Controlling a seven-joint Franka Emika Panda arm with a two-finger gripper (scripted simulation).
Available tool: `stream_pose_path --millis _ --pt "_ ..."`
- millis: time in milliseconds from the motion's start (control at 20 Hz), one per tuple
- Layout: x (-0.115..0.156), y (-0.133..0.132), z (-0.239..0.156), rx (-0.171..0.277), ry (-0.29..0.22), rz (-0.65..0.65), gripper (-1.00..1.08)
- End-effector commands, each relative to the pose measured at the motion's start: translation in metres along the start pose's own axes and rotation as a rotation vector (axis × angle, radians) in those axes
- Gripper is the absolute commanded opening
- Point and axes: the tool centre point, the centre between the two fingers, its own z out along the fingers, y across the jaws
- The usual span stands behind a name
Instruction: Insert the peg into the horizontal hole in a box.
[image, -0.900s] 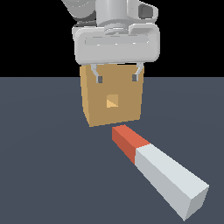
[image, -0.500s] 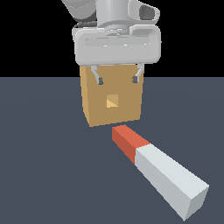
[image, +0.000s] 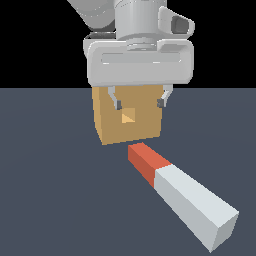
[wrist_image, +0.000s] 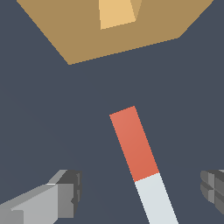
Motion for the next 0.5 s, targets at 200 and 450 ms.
stream_pose_path --millis 200,450 --pt "-0.036 0.011 0.028 0.010 -0.001 -0.108 1.00" --pt "-0.064 0.025 0.051 0.019 -0.003 -0.200 1.00"
